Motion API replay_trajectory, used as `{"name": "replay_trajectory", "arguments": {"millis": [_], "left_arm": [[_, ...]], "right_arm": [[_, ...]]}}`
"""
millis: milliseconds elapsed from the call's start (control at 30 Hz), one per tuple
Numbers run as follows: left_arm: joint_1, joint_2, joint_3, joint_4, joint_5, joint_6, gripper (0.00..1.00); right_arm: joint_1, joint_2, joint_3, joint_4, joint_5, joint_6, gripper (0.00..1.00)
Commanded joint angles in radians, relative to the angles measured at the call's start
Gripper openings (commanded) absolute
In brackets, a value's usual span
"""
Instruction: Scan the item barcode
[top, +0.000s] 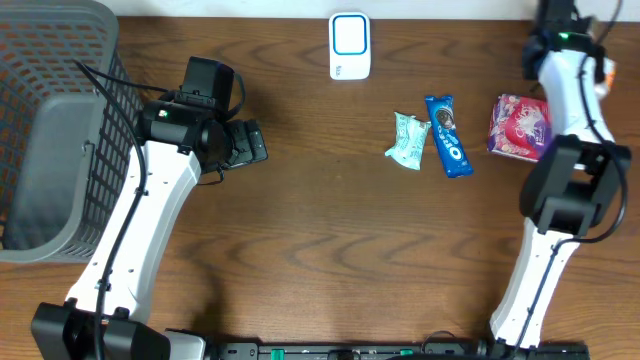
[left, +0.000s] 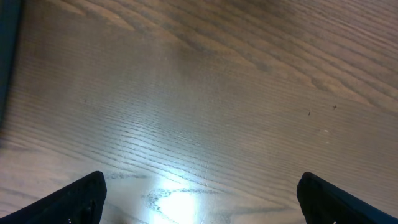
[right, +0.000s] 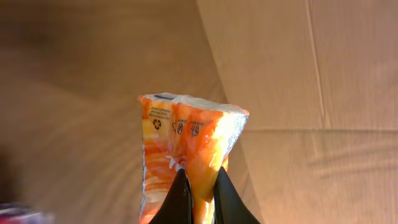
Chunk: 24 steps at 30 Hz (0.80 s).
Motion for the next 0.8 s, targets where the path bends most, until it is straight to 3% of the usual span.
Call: {"name": "replay_trajectory", "arguments": {"millis": [0,167,367,400,467,600,767], "left_arm": [[0.003,0.002,-0.002,-0.003,-0.013,0.016,0.98],[0.003,0.002,-0.002,-0.003,-0.013,0.016,0.98],[0.003,0.002,-0.002,-0.003,-0.013,0.016,0.98],[0.003,0.002,-0.002,-0.003,-0.012,0.016,0.98],[0.003,0.002,-0.002,-0.003,-0.013,0.016,0.98],[0.003,0.002,-0.002,-0.003,-0.013,0.016,0.98],[0.003,0.002,-0.002,-0.003,-0.013,0.016,0.98]], "right_arm": [[-0.097,-0.006,0.014,-0.056,-0.127,0.029,0.01],[-0.223,-0.006,0.014,-0.105,-0.397,0.056,0.01],[-0.344,-0.006,0.013,-0.114,-0.502,0.141,0.02],[-0.359,-0.006,0.013,-0.118,-0.531,0.141,0.13],[-0.393,-0.006,0.013,-0.129,-0.583,0.142,0.99],[-0.436,-0.006,0.013,-0.156,-0.69,0.152,0.99],[-0.444,-0.006,0.013,-0.196,-1.059,0.152,0.99]]}}
